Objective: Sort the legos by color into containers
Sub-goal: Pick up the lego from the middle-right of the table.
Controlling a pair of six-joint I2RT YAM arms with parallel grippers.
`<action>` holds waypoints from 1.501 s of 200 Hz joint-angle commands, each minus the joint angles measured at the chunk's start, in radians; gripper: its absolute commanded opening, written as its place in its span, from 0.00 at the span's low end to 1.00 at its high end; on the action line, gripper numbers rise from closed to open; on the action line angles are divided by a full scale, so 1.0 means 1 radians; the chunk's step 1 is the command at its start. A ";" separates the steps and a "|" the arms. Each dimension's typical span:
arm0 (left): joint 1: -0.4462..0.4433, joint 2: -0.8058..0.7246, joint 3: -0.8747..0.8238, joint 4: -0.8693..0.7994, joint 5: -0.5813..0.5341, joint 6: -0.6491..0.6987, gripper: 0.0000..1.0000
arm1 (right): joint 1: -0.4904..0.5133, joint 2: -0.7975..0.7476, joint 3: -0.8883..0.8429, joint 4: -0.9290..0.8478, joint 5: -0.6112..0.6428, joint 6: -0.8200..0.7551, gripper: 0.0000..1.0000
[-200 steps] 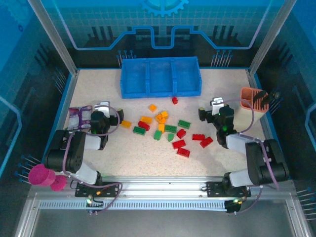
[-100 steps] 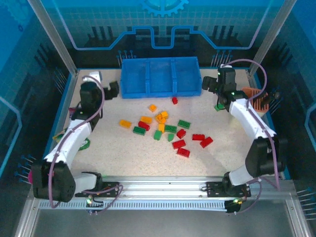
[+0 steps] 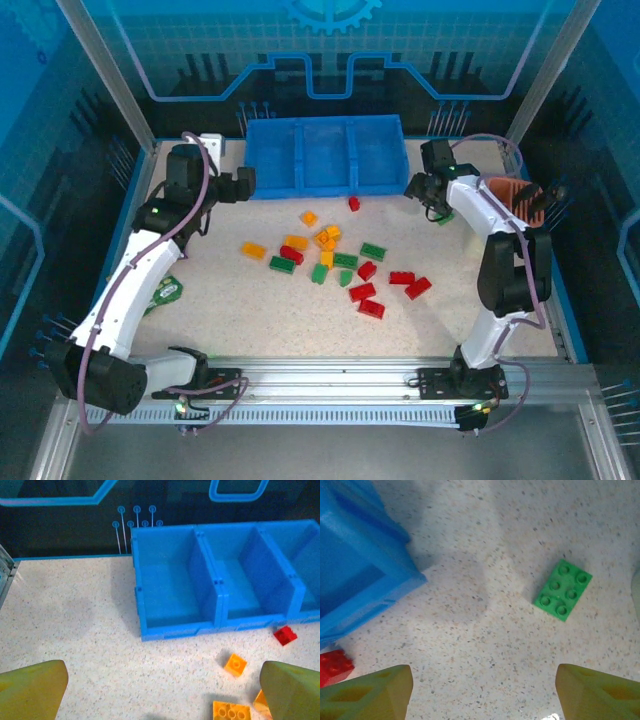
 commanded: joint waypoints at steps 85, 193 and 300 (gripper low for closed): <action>-0.008 0.013 0.007 -0.043 0.038 0.048 0.99 | -0.039 0.067 -0.055 0.001 0.083 0.268 0.69; -0.023 -0.032 -0.019 -0.040 0.013 0.066 0.99 | -0.117 0.163 -0.081 0.100 0.038 0.195 0.68; -0.031 0.001 -0.020 -0.026 0.019 0.069 0.99 | -0.170 0.278 -0.007 0.117 0.021 0.104 0.63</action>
